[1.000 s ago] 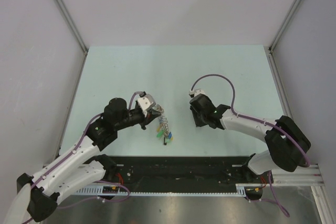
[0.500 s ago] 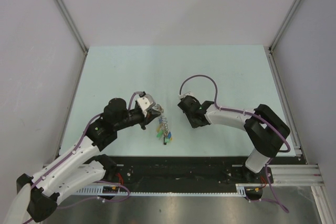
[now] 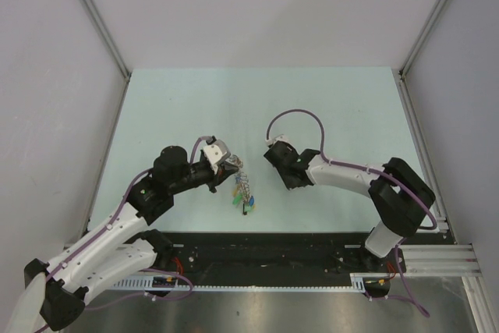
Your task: Put the keys on the keyring
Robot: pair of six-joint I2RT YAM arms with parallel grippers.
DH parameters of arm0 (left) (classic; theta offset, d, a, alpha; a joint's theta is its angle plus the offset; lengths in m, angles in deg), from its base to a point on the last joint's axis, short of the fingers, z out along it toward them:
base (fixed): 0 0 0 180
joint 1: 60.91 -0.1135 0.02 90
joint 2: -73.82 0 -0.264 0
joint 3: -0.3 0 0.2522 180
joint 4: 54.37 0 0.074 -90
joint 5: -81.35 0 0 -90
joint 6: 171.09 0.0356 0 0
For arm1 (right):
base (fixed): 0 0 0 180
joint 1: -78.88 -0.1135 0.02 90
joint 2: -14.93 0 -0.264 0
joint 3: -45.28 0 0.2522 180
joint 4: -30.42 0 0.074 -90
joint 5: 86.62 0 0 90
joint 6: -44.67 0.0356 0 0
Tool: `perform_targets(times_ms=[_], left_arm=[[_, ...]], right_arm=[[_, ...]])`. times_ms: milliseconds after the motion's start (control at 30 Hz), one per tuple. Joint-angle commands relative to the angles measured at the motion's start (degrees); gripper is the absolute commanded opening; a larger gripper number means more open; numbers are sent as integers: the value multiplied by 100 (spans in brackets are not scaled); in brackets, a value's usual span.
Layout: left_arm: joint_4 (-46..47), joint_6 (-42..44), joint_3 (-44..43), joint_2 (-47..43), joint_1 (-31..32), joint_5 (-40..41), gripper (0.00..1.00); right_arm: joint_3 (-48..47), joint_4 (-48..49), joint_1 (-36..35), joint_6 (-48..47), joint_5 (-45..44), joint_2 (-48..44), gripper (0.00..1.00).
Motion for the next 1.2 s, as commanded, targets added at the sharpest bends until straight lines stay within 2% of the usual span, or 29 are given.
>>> perform_targets(times_ms=[0, 133, 233, 267, 333, 367, 567, 767, 1033, 1167], left_arm=[[345, -21, -44, -143, 17, 36, 0], [363, -21, -36, -160, 17, 71, 0], [380, -21, -27, -187, 17, 98, 0], [381, -21, -27, -187, 17, 115, 0], [407, -30, -9, -204, 17, 133, 0], [407, -30, -1, -222, 17, 142, 0], [416, -21, 8, -187, 17, 212, 0], [416, -12, 26, -222, 17, 282, 1], [442, -3, 35, -222, 17, 291, 0], [442, 5, 35, -213, 17, 300, 0]], right_arm=[[-157, 328, -67, -111, -282, -963, 0], [308, 1365, -129, -454, -117, -1747, 0], [1159, 2778, -76, -718, 181, -2301, 0], [1397, 3591, -6, -727, 366, -2406, 0], [2109, 4316, 73, -657, 805, -2661, 0], [2328, 4955, 117, -657, 912, -2715, 0], [2867, 6198, 205, -727, 1360, -2347, 0], [3411, 6947, 223, -525, 1414, -2117, 0], [4088, 6518, 232, -121, 1168, -2539, 0], [4264, 5939, 162, 29, 1106, -2908, 0]])
